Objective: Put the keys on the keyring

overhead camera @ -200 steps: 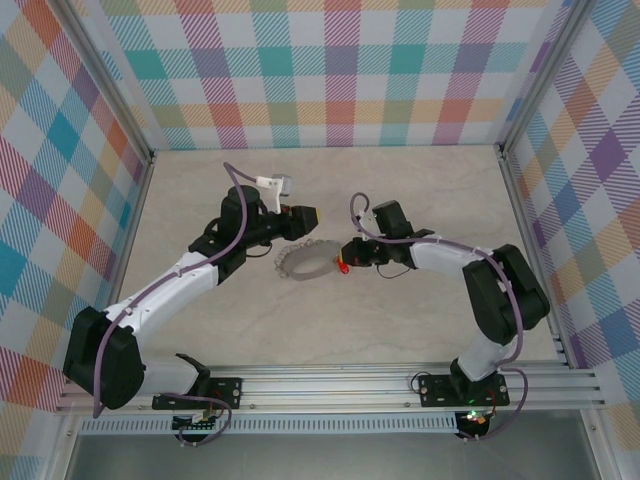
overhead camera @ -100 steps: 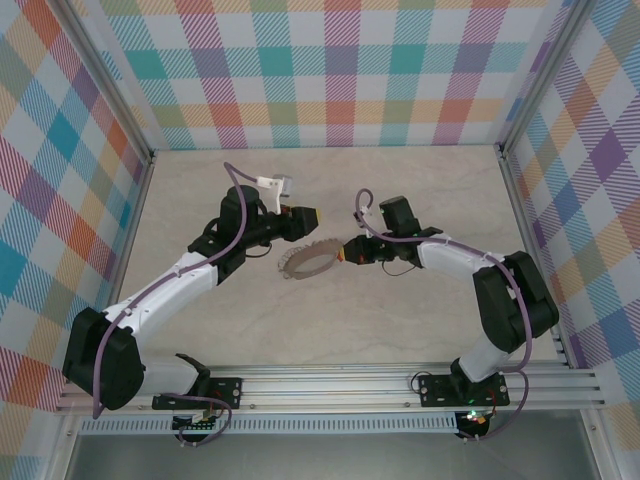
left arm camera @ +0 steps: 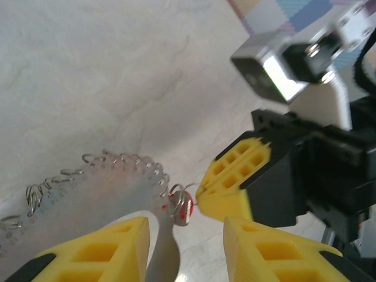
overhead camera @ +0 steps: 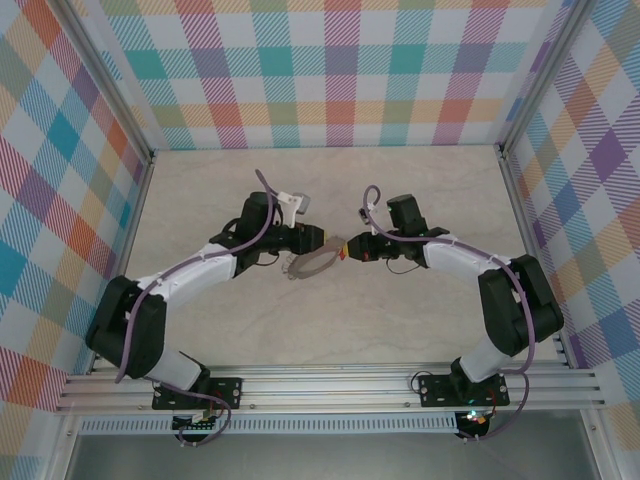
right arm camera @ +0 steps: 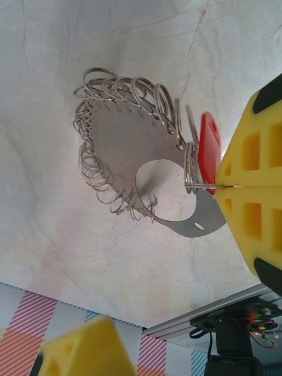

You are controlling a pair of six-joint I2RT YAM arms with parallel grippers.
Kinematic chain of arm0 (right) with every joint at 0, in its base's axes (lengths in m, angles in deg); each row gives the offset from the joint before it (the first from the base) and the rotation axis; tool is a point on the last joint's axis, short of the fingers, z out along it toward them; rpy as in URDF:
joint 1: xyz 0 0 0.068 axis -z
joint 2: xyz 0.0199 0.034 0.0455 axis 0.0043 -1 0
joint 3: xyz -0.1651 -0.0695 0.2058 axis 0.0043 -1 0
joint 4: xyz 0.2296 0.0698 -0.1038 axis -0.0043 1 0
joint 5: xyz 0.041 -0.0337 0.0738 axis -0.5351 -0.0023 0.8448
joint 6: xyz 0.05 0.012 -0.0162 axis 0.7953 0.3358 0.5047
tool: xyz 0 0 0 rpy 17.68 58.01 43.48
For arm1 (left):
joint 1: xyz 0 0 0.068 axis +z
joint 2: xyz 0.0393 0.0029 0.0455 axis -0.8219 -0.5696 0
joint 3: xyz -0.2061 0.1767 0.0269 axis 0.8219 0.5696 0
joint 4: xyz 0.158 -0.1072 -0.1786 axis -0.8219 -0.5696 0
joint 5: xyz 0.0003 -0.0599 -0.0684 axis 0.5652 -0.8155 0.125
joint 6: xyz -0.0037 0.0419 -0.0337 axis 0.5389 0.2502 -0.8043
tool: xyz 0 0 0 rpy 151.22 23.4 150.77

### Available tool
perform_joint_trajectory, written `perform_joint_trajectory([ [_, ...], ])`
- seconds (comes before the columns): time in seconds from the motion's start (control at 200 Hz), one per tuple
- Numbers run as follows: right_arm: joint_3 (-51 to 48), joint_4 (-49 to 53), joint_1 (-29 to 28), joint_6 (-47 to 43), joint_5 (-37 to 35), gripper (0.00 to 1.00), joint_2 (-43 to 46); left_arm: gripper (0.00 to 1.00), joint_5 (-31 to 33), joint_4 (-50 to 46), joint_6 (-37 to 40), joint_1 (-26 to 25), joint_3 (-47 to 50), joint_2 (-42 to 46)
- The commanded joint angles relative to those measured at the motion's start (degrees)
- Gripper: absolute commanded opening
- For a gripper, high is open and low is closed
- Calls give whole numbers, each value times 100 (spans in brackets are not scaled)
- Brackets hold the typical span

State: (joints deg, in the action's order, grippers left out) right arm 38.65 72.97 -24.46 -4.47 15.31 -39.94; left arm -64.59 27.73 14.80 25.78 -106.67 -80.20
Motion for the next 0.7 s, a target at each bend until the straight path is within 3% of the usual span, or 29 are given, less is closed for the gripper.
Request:
perform_joint_trajectory([
  [0.0, -71, -198, 45, -4, 226, 0, 61, 37, -228, -227, 452, -79, -10, -196],
  [0.7, -187, -376, 97, 153, 342, 0, 56, 37, 397, -293, 1009, -557, -472, -1070],
])
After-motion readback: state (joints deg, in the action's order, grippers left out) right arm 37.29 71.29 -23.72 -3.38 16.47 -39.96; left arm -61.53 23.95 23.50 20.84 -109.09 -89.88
